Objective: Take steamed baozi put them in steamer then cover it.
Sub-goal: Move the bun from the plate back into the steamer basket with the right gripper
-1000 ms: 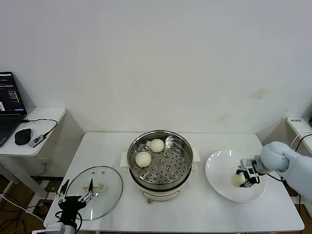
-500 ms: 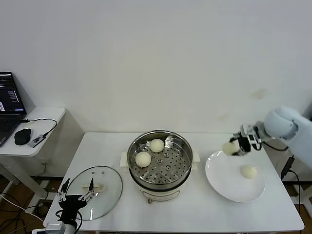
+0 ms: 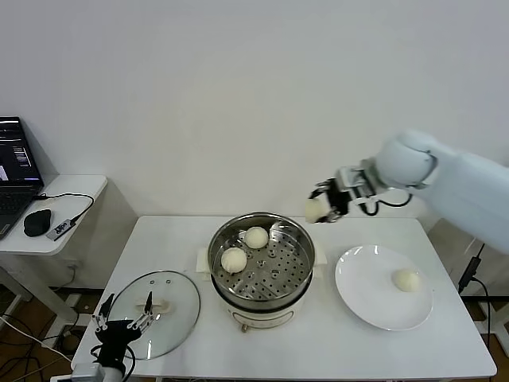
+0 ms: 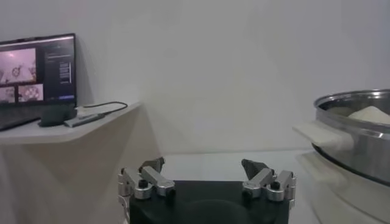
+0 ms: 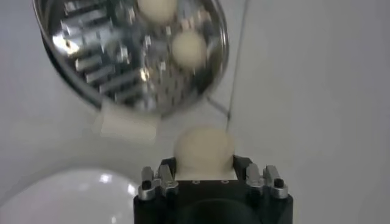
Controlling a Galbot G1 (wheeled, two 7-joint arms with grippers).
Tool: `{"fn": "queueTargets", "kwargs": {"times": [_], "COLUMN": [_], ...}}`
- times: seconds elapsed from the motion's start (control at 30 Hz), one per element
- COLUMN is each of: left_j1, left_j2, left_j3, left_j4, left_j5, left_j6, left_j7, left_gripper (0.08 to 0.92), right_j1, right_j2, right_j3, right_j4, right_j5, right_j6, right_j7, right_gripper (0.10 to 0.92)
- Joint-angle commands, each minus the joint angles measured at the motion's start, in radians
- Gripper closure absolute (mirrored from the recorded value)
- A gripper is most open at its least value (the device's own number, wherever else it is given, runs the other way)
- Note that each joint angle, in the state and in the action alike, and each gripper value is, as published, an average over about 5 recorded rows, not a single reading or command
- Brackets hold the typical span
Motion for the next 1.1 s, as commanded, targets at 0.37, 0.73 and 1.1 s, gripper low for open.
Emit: {"fn": "queueTargets", "kwargs": {"times": [0.37, 0.73, 1.1], "left_j1": [0.012, 0.007, 0.011], "left_j2": [-0.026, -0.043, -0.057], "left_j3": [-0.030, -0.038, -0.039], "left_j4": [-0.003, -0.003, -0.001], "left_j5": [-0.025, -0.022, -0.017], "left_j6": [-0.004, -0.004, -0.007], "left_j7": [0.000, -0.003, -0.006], "left_gripper": [0.177, 0.177, 0.177], "right_j1": [0.060, 0.032, 0.019], "right_j2": [0.237, 0.317, 0.353], "right_j3": [-0.253, -0.283, -0.298], "right_j4": [0.023, 0.005, -0.011], "right_j5": [-0.057, -0.253, -0.303], "right_j6": [0.269, 0.408, 0.472], "right_j7": [0.007, -0.018, -0.045], "right_gripper": [0.431, 0.431, 0.431]}}
